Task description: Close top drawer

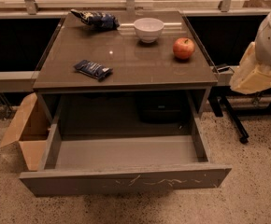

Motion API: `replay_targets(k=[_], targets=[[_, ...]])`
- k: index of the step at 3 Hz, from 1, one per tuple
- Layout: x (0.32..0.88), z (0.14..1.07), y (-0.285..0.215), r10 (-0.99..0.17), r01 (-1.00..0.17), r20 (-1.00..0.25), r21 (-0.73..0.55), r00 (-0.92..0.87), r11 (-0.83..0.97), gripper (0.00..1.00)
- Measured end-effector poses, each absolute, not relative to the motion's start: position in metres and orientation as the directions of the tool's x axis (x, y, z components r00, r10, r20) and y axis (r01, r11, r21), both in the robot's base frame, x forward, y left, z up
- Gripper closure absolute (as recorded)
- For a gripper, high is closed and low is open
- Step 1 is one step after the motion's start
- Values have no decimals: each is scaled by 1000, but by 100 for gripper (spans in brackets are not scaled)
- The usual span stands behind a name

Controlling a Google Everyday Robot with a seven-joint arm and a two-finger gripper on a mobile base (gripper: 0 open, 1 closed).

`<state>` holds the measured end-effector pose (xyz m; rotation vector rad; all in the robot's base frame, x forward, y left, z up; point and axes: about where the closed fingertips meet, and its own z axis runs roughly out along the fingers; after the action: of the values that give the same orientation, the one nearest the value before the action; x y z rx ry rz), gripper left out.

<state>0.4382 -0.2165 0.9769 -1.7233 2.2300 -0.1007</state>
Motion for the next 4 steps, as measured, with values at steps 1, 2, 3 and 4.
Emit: replay_targets(k=[1, 2, 3, 4], targets=[[438, 977, -216, -953, -930, -207, -248, -221, 270, 100], [438, 977, -217, -953, -930, -208, -248, -221, 270, 83], [438, 977, -218, -952, -930, -211, -246, -221, 271, 60], [434, 950, -203, -953, -964, -252, -159, -170, 214, 37]])
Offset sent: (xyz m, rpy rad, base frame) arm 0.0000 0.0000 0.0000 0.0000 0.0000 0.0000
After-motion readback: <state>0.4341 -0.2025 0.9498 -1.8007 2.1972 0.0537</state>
